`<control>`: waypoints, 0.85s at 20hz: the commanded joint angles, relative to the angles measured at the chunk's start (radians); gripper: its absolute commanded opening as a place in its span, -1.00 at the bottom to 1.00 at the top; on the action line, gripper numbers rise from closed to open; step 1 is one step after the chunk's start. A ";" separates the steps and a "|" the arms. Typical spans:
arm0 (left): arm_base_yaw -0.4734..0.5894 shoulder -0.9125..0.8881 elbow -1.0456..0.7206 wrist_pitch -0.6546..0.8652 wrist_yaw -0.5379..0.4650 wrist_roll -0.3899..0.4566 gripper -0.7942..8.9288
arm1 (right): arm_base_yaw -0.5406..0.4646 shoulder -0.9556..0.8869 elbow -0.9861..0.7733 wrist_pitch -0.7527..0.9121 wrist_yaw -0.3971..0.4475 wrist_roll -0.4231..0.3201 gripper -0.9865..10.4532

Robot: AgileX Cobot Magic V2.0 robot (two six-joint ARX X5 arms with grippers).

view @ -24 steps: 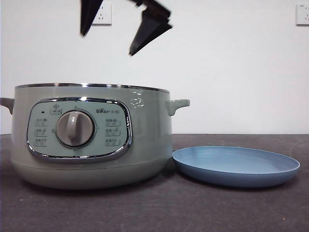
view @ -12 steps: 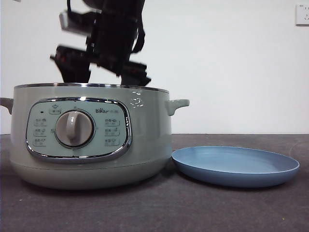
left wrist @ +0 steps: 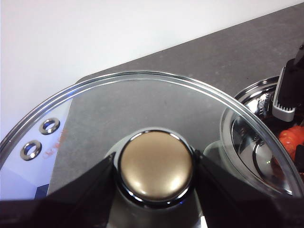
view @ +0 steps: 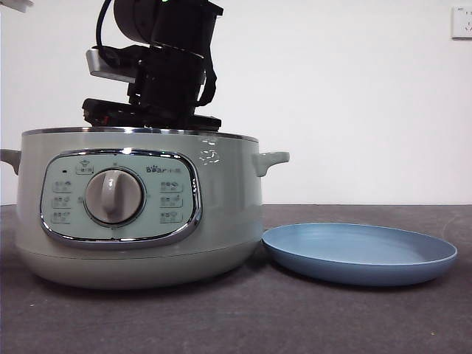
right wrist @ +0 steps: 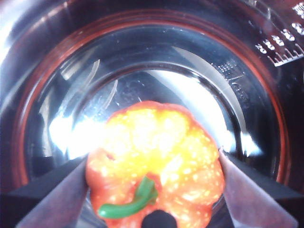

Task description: Take the pumpkin out from the steamer,put the pumpkin in the blue plate,close the lid

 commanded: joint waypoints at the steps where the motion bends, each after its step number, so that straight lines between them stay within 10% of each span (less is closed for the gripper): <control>1: 0.000 -0.011 0.009 0.040 -0.005 0.008 -0.85 | 0.003 -0.055 0.001 -0.006 -0.001 0.031 -0.83; 17: 0.000 -0.009 0.009 0.116 0.074 0.008 -0.85 | -0.295 -0.425 -0.084 -0.418 0.020 0.145 -0.84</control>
